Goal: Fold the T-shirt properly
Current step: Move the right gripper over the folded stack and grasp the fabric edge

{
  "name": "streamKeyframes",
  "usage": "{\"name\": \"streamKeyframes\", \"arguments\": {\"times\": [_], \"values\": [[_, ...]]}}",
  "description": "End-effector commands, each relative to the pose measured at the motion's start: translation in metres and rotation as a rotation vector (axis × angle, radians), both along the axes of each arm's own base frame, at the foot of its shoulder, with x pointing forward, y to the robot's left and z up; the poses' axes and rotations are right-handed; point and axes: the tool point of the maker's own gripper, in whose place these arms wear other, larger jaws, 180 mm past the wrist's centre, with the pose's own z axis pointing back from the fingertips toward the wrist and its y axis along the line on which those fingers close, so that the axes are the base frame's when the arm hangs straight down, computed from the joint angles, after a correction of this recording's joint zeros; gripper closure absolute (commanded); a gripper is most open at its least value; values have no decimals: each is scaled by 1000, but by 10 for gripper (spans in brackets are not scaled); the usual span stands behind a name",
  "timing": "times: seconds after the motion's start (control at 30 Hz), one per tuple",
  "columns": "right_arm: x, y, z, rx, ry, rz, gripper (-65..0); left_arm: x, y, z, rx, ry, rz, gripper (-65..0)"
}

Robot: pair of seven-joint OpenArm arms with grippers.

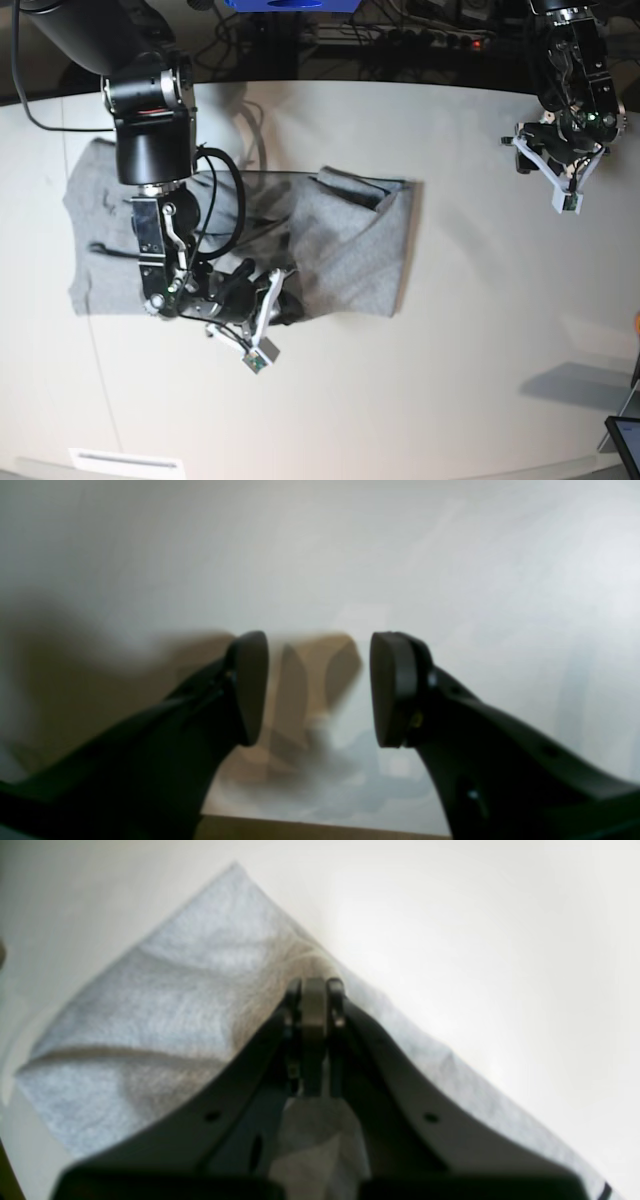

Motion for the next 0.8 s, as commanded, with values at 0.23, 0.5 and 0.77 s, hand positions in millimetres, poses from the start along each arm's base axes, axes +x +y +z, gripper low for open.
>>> {"name": "streamKeyframes", "arguments": {"times": [0.23,0.5,0.77], "values": [[11,2,14,30,-39,-2,0,15,3,14,17,-57,-9,-316],[1,6,-21,79,55,-24,-3,15,3,14,17,-57,-9,-316],[2,6,-20,79,54,-27,-110,16,3,15,17,-59,-9,-316]]}}
